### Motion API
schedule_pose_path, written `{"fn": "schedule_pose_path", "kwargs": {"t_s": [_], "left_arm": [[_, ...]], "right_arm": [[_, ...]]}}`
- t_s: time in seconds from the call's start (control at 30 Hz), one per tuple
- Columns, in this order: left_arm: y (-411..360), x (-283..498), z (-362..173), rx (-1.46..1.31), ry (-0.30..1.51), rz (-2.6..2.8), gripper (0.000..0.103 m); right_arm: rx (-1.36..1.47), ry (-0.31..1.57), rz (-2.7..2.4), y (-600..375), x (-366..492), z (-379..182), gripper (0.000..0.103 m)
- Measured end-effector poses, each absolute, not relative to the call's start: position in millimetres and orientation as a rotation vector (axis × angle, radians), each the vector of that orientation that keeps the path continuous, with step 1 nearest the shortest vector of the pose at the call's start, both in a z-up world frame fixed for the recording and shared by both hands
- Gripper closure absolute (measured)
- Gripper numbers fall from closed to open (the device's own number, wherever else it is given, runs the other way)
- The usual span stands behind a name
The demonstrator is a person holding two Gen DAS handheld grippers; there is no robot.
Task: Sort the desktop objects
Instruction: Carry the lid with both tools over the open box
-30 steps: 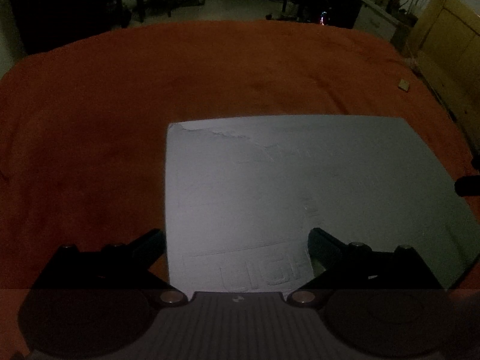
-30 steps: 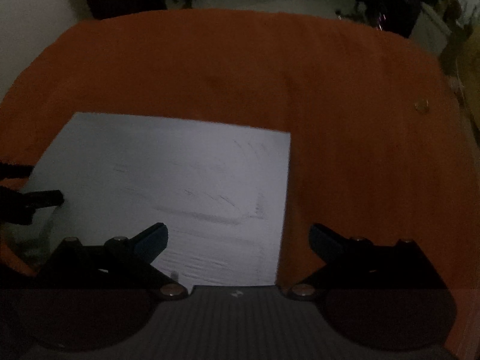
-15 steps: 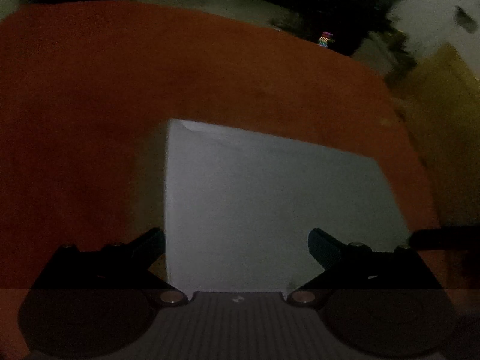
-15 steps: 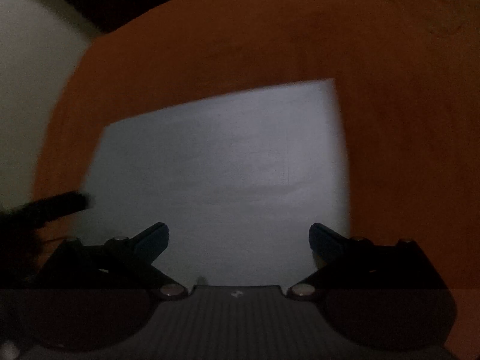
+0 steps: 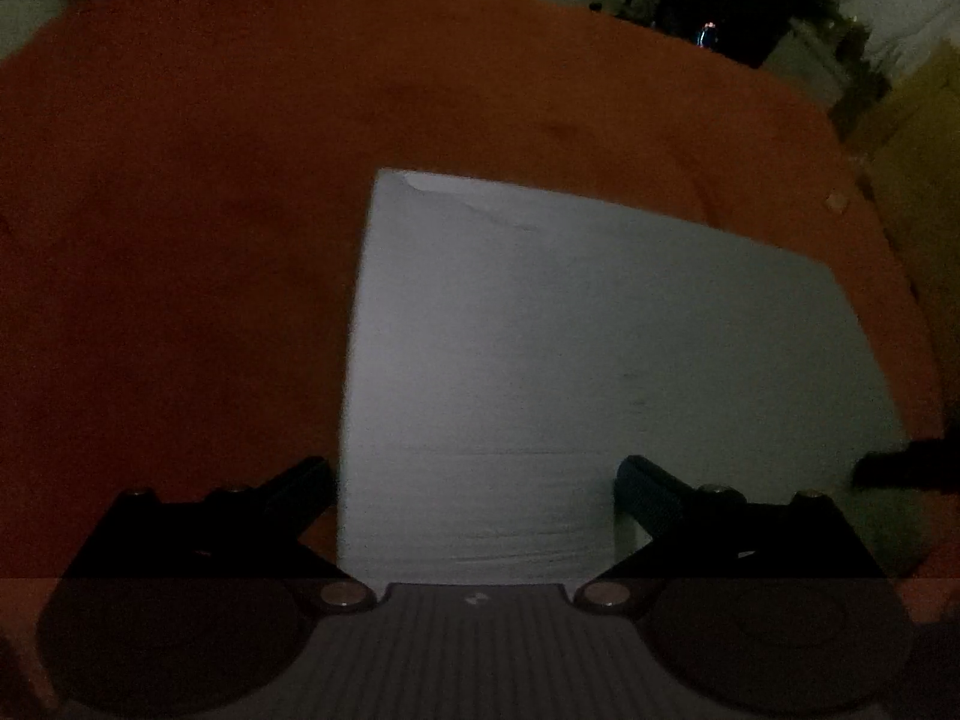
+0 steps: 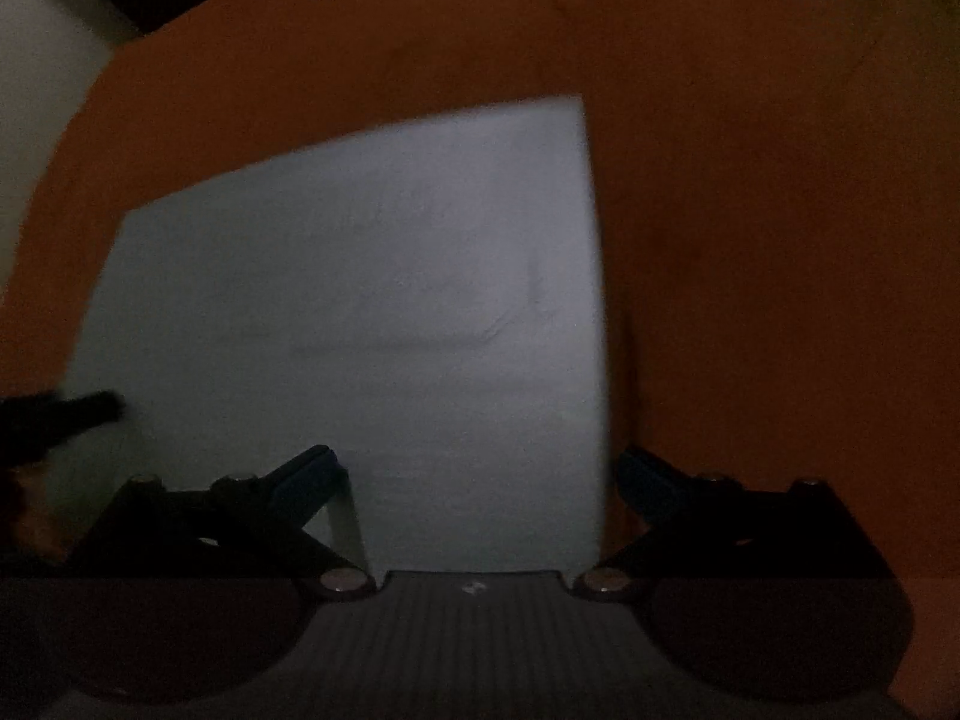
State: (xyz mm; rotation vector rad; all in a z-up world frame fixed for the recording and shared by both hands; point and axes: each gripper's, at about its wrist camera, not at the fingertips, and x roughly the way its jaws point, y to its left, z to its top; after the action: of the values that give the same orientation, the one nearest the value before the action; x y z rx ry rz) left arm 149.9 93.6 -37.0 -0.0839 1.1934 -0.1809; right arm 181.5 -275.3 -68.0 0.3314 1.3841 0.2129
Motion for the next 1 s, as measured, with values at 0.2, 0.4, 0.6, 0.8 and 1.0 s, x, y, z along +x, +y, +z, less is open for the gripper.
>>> {"fn": "schedule_pose_path", "kwargs": {"t_s": [0.2, 0.4, 0.6, 0.8, 1.0], "left_arm": [[88.8, 132.5, -30.2, 0.012, 1.223, -0.242, 0.0], [84.1, 129.1, -31.7, 0.033, 1.217, -0.204, 0.0], [90.8, 130.8, -34.0, 0.006, 1.258, -0.205, 0.0], [99.1, 133.7, -36.0, -0.036, 1.295, -0.199, 0.0], [116.9, 140.6, -34.9, -0.14, 1.415, -0.165, 0.0]], "right_arm": [[0.209, 1.41, 0.245, -252.3, 160.6, -50.1, 0.0], [0.112, 1.422, 0.239, -236.3, 144.4, -54.6, 0.0], [0.034, 1.395, 0.214, -215.4, 123.4, -48.2, 0.0], [0.092, 1.426, 0.22, -225.6, 127.1, -49.0, 0.0], [0.156, 1.5, 0.207, -237.3, 122.2, -45.0, 0.0]]}}
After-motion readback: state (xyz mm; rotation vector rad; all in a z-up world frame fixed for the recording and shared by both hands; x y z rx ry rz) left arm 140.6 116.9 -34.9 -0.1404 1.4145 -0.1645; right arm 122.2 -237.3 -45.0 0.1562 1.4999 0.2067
